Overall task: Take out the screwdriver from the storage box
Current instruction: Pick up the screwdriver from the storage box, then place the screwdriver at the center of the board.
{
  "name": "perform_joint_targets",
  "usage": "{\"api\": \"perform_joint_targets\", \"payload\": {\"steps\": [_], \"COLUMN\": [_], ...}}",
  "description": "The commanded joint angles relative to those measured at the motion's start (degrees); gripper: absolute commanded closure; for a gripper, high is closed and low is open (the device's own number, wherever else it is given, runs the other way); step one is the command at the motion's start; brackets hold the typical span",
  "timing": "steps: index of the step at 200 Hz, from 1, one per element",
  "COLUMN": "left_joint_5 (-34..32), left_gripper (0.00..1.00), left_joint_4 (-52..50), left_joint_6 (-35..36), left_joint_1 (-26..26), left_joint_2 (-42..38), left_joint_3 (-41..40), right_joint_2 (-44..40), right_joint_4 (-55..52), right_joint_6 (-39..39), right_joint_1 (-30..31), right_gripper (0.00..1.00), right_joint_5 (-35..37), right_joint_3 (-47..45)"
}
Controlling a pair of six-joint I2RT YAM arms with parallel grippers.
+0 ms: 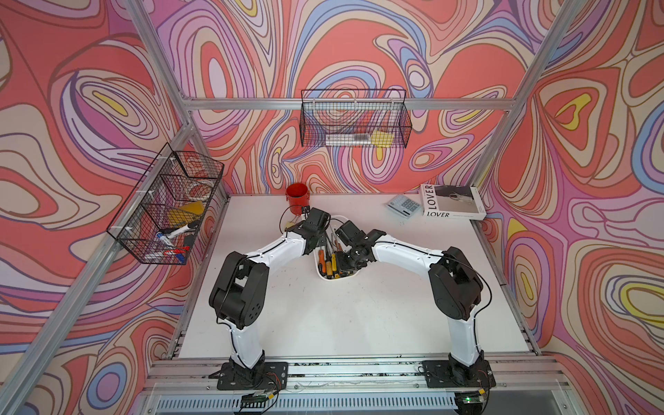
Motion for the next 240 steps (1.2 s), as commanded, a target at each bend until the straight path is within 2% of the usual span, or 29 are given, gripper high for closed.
{"api": "perform_joint_targets", "payload": {"steps": [1, 107, 146, 171, 192, 217, 240], "left_joint_5": [-1.71, -2.65, -2.41, -2.4, -2.7, -2.67, -1.98], "left_gripper": [1.0, 1.0, 1.0, 1.0, 1.0, 1.0, 1.0], "left_joint_4": [2.69, 2.79, 2.8, 2.83, 2.63, 2.83, 2.79], "left_joint_6": [0.39, 0.31, -0.68, -0.61, -0.58, 0.06, 0.94], "left_joint_1": [0.14, 0.17, 0.2, 0.15, 0.16, 0.17, 0.22], "left_joint_2": [-3.03, -2.66, -2.59, -2.58, -2.98, -3.47, -3.72], "left_joint_3": [0.05, -0.51, -0.61, -0.48, -0.52, -0.95, -0.96], "right_joint_2": [-3.33, -10.36, -14.59, -18.12, -19.69, -20.12, -19.68], "right_joint_4": [2.05, 3.66, -0.24, -2.72, -4.64, -6.87, -8.82], "right_joint_6": [0.35, -0.31, -1.15, -2.68, -3.24, -4.78, -6.82], "right_joint_1": [0.34, 0.26, -0.21, -2.18, -6.0, -10.28, -11.61], "right_gripper": [1.0, 1.0, 1.0, 1.0, 1.0, 1.0, 1.0], "right_joint_5": [2.94, 5.77, 12.45, 15.56, 15.31, 14.76, 16.49], "right_joint_3": [-1.51, -1.95, -0.54, -1.85, -3.96, -6.16, -7.08]}}
